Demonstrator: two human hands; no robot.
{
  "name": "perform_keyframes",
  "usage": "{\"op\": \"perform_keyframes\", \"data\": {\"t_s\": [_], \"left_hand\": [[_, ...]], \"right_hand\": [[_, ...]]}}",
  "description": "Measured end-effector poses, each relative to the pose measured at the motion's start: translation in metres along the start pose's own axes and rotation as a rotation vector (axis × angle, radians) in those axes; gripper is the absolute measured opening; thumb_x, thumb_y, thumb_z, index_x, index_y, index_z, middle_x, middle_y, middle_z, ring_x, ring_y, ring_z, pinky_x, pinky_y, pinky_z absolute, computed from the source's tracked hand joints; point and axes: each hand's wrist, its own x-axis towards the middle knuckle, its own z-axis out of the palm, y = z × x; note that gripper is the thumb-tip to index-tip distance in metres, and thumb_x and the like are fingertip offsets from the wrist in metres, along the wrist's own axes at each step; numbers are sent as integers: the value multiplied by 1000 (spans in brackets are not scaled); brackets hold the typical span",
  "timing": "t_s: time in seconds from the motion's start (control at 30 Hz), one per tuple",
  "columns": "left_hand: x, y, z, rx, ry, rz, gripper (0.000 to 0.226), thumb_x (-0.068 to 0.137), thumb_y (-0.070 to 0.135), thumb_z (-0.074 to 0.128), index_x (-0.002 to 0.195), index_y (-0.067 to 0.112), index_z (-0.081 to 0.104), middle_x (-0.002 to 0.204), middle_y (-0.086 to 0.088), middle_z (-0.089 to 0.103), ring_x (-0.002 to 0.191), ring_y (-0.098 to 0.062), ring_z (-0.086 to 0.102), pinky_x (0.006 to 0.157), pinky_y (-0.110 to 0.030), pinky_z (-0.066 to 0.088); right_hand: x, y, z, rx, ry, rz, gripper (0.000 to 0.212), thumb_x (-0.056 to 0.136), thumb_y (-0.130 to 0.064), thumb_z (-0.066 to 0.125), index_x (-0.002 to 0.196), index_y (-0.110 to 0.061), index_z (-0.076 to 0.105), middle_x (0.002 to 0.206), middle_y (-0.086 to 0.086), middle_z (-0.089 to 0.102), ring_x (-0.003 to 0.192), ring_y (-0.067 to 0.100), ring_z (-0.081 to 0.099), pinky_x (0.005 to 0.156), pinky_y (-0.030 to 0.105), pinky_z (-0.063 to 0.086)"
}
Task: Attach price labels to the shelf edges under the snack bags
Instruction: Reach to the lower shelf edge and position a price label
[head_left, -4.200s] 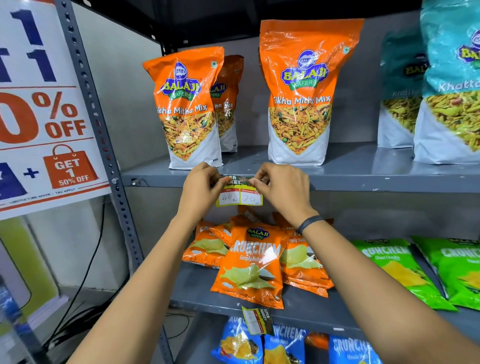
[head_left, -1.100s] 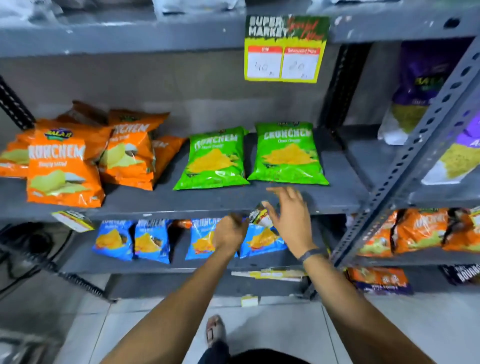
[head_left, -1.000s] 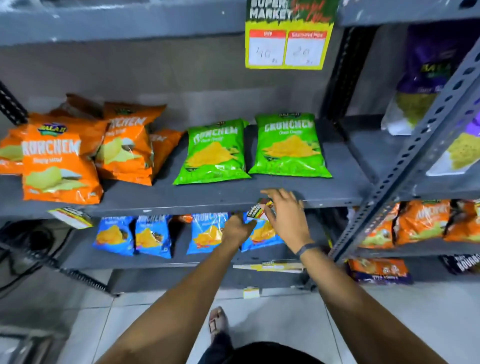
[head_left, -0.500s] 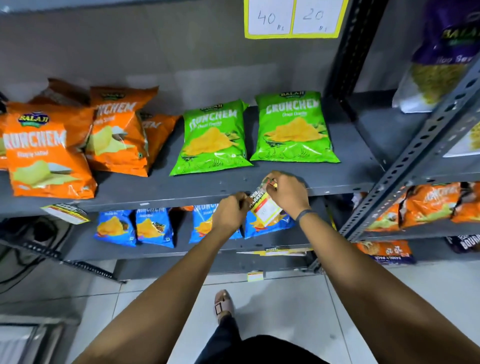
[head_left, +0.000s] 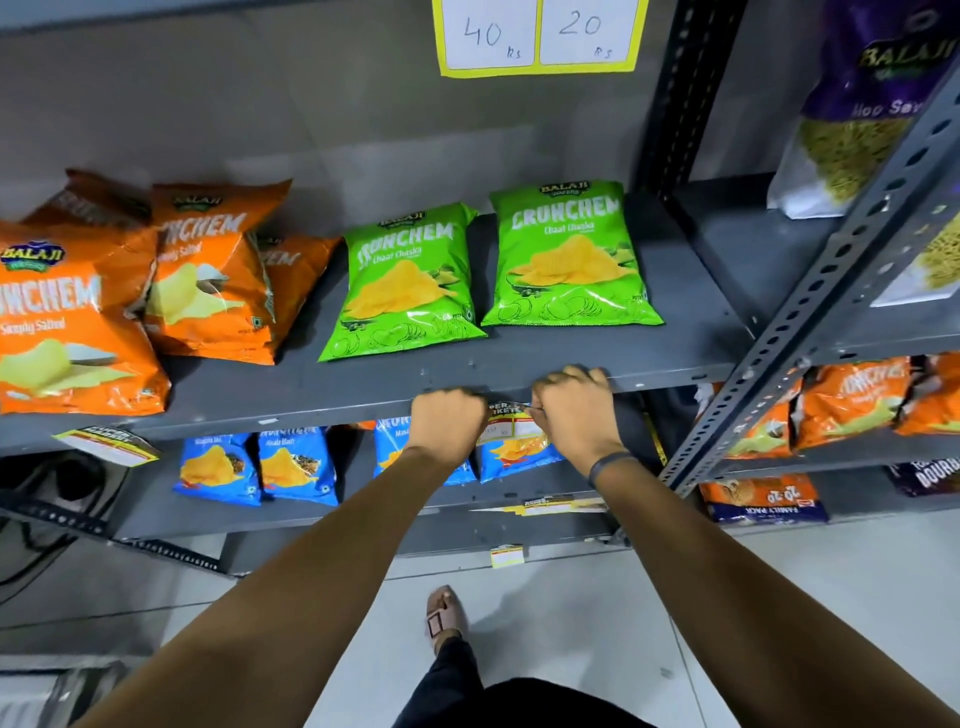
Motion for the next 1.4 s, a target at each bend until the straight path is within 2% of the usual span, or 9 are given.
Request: {"op": "perform_keyframes", "data": {"t_s": [0.23,0.53,0.63,0.87,0.97,1.07,1.23,1.33,1.4], "left_hand": [[1,-5,-1,-5,42,11,26,94,26,49,90,9,68,94,-11,74,88,-32,69,59,-25,30],[23,-1,-18,-69,-8,-85,44,86,51,60,99,10,66,100,-11,71,97,-32,67,78,-31,52],[25,-2,-19,-72,-24,-111,39,85,48,63,99,12,66,102,-8,71,98,-31,67,78,-31,51],[-5,-24,-11,-180,48,-41,46,91,55,47,91,13,67,97,-13,72,94,-33,67,64,-30,43],[-34,-66,10,-279,79,-140,37,95,50,42,102,23,67,100,-9,73,96,-32,67,70,-32,51],[-66,-124,38,-362,7,-349,37,97,42,41,100,14,65,103,-14,72,98,-34,66,74,-36,52],[-130,-239,75,-433,45,-717,36,97,37,43,96,7,62,101,-21,69,97,-38,65,76,-40,52],[-157,-307,80,-328,273,-709,37,92,37,43,83,6,60,83,-20,66,82,-39,63,59,-42,51],[-161,-349,79,-161,327,-625,40,87,42,39,86,8,61,80,-17,64,78,-37,61,59,-40,49]], "right_hand": [[3,6,-1,194,-2,11,9,76,-10,59,74,-13,66,79,9,71,86,31,63,81,36,43],[11,4,-16,244,-66,73,12,81,-24,66,77,-14,61,83,9,73,83,32,67,79,34,50],[13,3,-19,272,-87,73,22,79,-26,69,75,-19,49,88,10,72,86,33,66,78,34,50],[9,-18,-18,354,29,141,24,81,-25,70,96,-15,55,94,12,70,90,35,66,75,37,51],[9,-56,-16,474,65,150,22,84,-25,67,100,-14,56,93,15,70,90,37,65,71,39,52],[15,-113,-6,587,5,90,18,85,-23,65,101,-14,60,92,15,72,91,36,67,71,41,53],[31,-236,40,849,-288,50,12,85,-15,65,93,-8,69,93,19,75,88,31,70,78,37,55],[39,-316,76,977,-517,56,20,88,-9,62,99,7,65,83,18,64,86,29,64,86,41,55],[40,-364,84,1015,-626,40,18,92,-8,53,100,8,59,87,18,53,95,42,62,71,32,51]]}}
